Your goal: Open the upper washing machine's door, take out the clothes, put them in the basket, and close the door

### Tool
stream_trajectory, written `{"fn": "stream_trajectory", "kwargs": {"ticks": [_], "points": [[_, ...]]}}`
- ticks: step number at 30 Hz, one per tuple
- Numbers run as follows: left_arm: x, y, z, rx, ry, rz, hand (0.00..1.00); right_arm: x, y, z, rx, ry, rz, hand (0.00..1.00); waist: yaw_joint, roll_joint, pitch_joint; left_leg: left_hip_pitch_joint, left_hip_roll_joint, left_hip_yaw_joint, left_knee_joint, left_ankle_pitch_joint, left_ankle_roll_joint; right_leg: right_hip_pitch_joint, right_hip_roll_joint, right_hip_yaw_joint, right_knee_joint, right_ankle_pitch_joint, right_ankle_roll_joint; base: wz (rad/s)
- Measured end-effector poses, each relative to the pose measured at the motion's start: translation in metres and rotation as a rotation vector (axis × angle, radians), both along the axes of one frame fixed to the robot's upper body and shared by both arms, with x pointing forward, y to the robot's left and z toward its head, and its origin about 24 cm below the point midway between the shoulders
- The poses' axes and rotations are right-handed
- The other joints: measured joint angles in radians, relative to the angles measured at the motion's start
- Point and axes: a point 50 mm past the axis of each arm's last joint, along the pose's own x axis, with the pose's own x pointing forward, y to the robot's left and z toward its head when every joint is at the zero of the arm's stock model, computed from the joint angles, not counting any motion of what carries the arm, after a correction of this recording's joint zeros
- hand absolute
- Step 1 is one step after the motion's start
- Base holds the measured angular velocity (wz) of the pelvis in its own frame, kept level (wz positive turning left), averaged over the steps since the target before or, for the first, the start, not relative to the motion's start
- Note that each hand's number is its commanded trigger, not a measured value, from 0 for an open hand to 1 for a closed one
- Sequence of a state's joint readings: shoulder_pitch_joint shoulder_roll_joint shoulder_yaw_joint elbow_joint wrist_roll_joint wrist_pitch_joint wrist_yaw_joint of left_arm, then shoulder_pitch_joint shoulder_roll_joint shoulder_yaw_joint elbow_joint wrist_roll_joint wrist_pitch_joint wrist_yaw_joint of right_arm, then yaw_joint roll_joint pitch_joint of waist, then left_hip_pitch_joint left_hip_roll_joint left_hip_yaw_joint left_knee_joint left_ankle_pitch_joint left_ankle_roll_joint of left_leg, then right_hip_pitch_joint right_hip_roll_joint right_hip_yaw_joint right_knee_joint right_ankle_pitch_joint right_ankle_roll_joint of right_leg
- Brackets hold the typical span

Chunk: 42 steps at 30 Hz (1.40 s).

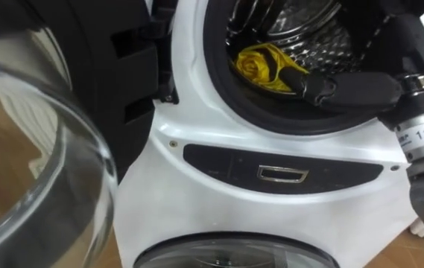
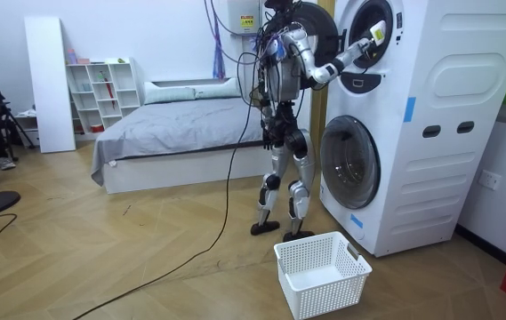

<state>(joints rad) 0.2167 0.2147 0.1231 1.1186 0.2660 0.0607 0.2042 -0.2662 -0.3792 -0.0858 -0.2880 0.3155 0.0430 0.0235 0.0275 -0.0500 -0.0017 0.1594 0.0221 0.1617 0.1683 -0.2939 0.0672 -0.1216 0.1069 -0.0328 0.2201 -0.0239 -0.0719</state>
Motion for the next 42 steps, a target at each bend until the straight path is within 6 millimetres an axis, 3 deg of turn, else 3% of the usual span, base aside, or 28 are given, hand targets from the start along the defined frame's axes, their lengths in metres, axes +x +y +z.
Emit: {"fn": "stream_trajectory", "kwargs": {"ticks": [5, 11, 14, 16, 18, 23, 29, 31, 32, 33, 34, 35, 39, 42], "points": [[0.004, -0.001, 0.0, -0.004, -0.008, -0.002, 0.0, 0.002, -0.004, -0.003, -0.034, 0.018, -0.021, 0.0, 0.021, -0.008, 0.0023, 0.006, 0.0, 0.005, -0.003, 0.0, 0.0, 0.002, 0.002, 0.002, -0.001, 0.0, 0.0, -0.05], [0.011, -0.002, 0.0, 0.0, -0.022, -0.007, 0.0, 0.007, -0.005, -0.006, -0.173, 0.061, -0.032, 0.0, 0.044, -0.043, -0.0028, -0.001, 0.002, -0.003, -0.005, 0.0, -0.001, 0.002, -0.002, -0.011, -0.001, 0.0, 0.0, 0.04], [0.006, -0.003, -0.001, -0.002, 0.001, -0.004, 0.0, 0.019, -0.002, -0.004, -0.209, 0.088, -0.001, 0.0, 0.056, -0.056, 0.0023, -0.002, 0.001, -0.004, -0.002, 0.001, -0.002, 0.001, -0.004, -0.027, -0.001, 0.0, -0.002, 0.0], [0.003, -0.002, -0.001, 0.004, 0.014, 0.0, 0.0, 0.029, -0.003, -0.005, -0.239, 0.124, -0.004, 0.0, 0.062, -0.065, -0.0002, -0.005, 0.001, -0.007, -0.001, 0.001, -0.002, 0.001, -0.006, -0.03, -0.004, 0.0, -0.002, 0.07], [0.003, -0.001, 0.0, 0.009, 0.027, 0.009, 0.0, 0.04, -0.007, -0.005, -0.26, 0.165, -0.026, 0.0, 0.074, -0.071, -0.0047, -0.01, 0.001, -0.02, -0.001, 0.001, -0.002, 0.007, -0.012, -0.061, -0.017, 0.003, -0.006, 0.15], [-0.002, 0.008, 0.002, 0.011, 0.045, 0.054, 0.0, 0.051, -0.013, 0.002, -0.349, 0.192, -0.032, 0.0, 0.093, -0.075, -0.0066, -0.011, 0.002, -0.044, 0.002, 0.002, 0.0, 0.021, -0.019, -0.107, -0.036, 0.003, -0.006, 0.15], [0.002, 0.017, 0.007, 0.041, 0.034, 0.073, 0.0, 0.059, -0.017, -0.004, -0.413, 0.256, -0.051, 0.0, 0.108, -0.087, 0.0029, 0.0, 0.001, -0.047, 0.003, 0.004, -0.001, 0.038, -0.023, -0.109, -0.035, 0.002, -0.007, 0.04], [0.003, 0.018, 0.007, 0.043, 0.036, 0.07, 0.0, 0.063, -0.018, 0.002, -0.443, 0.252, -0.065, 0.0, 0.112, -0.086, 0.0036, 0.003, 0.004, -0.048, 0.002, 0.005, -0.001, 0.036, -0.037, -0.143, 0.004, -0.023, -0.012, 0.13], [0.001, 0.018, 0.008, 0.045, 0.045, 0.073, 0.0, 0.064, -0.017, 0.003, -0.464, 0.256, -0.068, 0.0, 0.115, -0.086, 0.0035, 0.01, 0.003, -0.057, 0.002, 0.005, -0.001, 0.036, -0.068, -0.184, 0.091, -0.092, 0.001, 0.26], [0.003, 0.018, 0.008, 0.047, 0.045, 0.071, 0.0, 0.065, -0.016, 0.005, -0.483, 0.256, -0.062, 0.0, 0.116, -0.089, 0.0035, 0.012, -0.004, -0.069, 0.004, 0.004, -0.005, 0.042, -0.101, -0.183, 0.145, -0.142, 0.031, 0.28], [0.003, 0.018, 0.008, 0.048, 0.046, 0.069, 0.0, 0.066, -0.015, 0.006, -0.488, 0.254, -0.056, 0.0, 0.116, -0.092, 0.005, 0.01, -0.009, -0.081, 0.007, 0.004, -0.009, 0.043, -0.101, -0.165, 0.14, -0.15, 0.032, 0.22], [0.002, 0.017, 0.008, 0.044, 0.052, 0.071, 0.0, 0.066, -0.015, 0.008, -0.496, 0.25, -0.052, 0.0, 0.117, -0.093, 0.0071, 0.006, -0.014, -0.088, 0.013, 0.007, -0.014, 0.044, -0.1, -0.165, 0.119, -0.154, 0.018, 0.09], [0.005, 0.018, 0.008, 0.031, 0.053, 0.078, 0.0, 0.067, -0.013, 0.011, -0.504, 0.242, -0.04, 0.0, 0.123, -0.085, 0.0101, -0.013, -0.006, -0.09, 0.015, 0.019, -0.029, 0.052, -0.078, -0.164, 0.057, -0.119, 0.0, -0.05], [0.009, 0.018, 0.008, 0.03, 0.044, 0.076, 0.0, 0.068, -0.014, 0.009, -0.522, 0.258, -0.046, 0.0, 0.144, -0.09, 0.0063, -0.017, -0.001, -0.084, 0.017, 0.022, -0.034, 0.054, -0.069, -0.159, 0.038, -0.106, -0.006, -0.06]]}}
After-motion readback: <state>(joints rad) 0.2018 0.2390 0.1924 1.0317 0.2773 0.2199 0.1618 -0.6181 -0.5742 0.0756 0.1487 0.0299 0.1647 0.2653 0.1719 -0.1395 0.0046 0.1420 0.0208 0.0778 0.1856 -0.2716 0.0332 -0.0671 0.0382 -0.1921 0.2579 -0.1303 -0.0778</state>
